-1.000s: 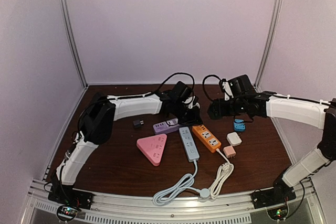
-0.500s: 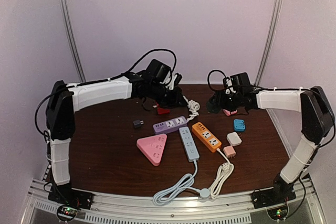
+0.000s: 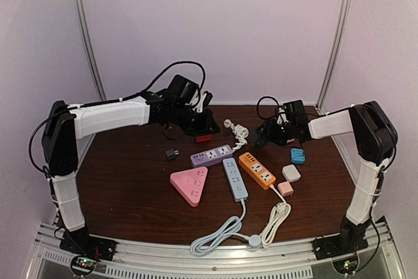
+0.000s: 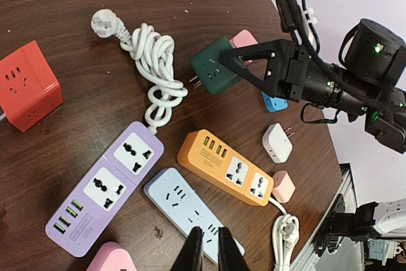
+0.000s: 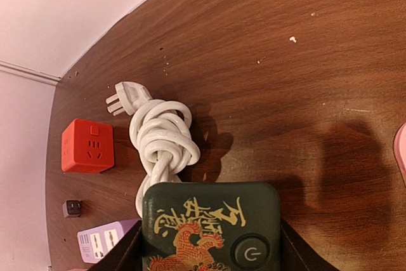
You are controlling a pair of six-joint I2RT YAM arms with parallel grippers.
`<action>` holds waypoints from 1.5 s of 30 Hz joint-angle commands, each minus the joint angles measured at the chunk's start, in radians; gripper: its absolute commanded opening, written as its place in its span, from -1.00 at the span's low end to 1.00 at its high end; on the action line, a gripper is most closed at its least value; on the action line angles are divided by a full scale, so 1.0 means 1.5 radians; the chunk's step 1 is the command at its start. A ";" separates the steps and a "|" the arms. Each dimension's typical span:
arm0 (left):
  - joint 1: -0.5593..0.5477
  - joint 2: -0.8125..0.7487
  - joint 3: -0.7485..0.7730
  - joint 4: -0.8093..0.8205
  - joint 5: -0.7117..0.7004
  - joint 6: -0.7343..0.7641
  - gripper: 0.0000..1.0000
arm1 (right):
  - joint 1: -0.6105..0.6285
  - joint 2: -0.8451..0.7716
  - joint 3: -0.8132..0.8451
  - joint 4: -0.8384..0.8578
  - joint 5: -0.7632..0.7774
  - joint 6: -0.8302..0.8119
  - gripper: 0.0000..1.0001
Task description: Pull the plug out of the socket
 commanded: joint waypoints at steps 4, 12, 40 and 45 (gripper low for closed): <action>0.010 -0.019 -0.006 0.015 0.002 0.000 -0.80 | -0.013 0.012 -0.012 0.065 -0.032 0.023 0.01; 0.011 -0.020 -0.012 0.016 0.001 0.000 -0.81 | -0.021 0.013 -0.023 0.060 -0.040 0.023 0.16; 0.018 -0.033 -0.029 0.019 0.003 0.001 -0.81 | -0.029 -0.060 -0.065 -0.014 0.020 -0.033 0.68; 0.027 -0.051 -0.050 0.023 -0.010 0.003 -0.81 | -0.025 -0.079 -0.078 -0.029 0.033 -0.040 0.90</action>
